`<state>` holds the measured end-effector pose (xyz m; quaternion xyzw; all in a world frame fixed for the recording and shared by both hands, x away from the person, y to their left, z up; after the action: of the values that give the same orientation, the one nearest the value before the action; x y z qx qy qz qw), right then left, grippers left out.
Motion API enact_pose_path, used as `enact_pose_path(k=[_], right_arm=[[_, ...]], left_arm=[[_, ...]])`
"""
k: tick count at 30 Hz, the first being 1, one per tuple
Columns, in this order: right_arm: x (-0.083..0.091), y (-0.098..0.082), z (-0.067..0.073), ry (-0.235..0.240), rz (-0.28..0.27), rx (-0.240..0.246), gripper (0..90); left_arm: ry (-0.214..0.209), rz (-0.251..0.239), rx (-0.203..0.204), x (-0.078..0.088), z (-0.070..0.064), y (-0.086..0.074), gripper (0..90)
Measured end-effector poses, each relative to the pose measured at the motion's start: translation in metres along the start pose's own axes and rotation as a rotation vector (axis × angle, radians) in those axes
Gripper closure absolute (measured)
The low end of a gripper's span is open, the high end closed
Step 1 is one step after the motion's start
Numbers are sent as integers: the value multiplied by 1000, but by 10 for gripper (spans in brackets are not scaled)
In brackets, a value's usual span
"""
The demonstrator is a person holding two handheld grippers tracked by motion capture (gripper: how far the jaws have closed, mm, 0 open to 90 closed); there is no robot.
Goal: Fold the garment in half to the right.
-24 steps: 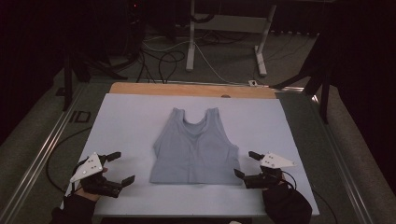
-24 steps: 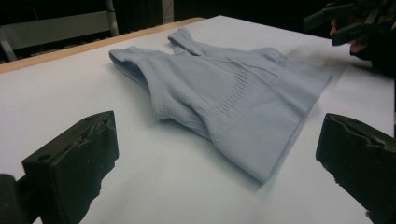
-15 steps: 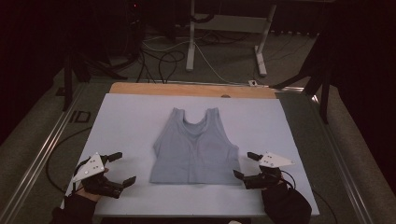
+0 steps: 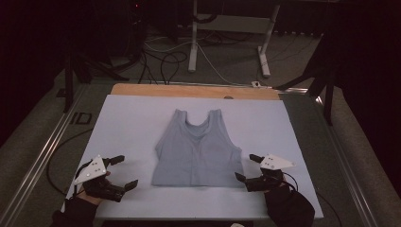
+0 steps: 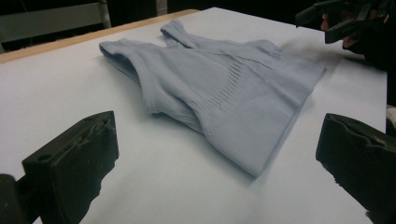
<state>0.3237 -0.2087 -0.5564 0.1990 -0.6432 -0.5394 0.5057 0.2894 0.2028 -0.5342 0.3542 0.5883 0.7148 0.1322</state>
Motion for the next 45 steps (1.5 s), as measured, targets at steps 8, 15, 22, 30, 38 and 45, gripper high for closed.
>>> enact_pose_path(k=[8, 15, 22, 30, 38, 45], right_arm=[[-1, 3, 3, 1, 8, -11, 87], [0, 16, 12, 19, -11, -19, 87], [2, 36, 17, 9, -16, 7, 87], [1, 63, 19, 31, -6, 49, 101], [-7, 96, 12, 38, -33, 86, 101], [-24, 122, 7, 60, -36, 130, 101]], left_arm=[[-7, -5, 11, 0, -1, 4, 2], [-11, -14, -5, 0, -4, 12, 2], [-29, -6, -21, -3, -12, 22, 2], [-37, -13, -30, -4, -15, 39, 2], [-42, 15, -47, -8, -16, 48, 2], [-29, 31, -56, -11, -14, 56, 2]])
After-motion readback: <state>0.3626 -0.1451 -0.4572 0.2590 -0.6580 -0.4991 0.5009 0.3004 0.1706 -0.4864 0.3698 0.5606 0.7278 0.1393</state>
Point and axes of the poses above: each handheld gripper's, and its own axes: x roughly backward along the jaws, y roughly out of its top, z roughly to its left, the point moved 8 cm from there along -x, roughly forward along the jaws, and after that the axes turned 13 degrees about y, right-handed, at the moved point
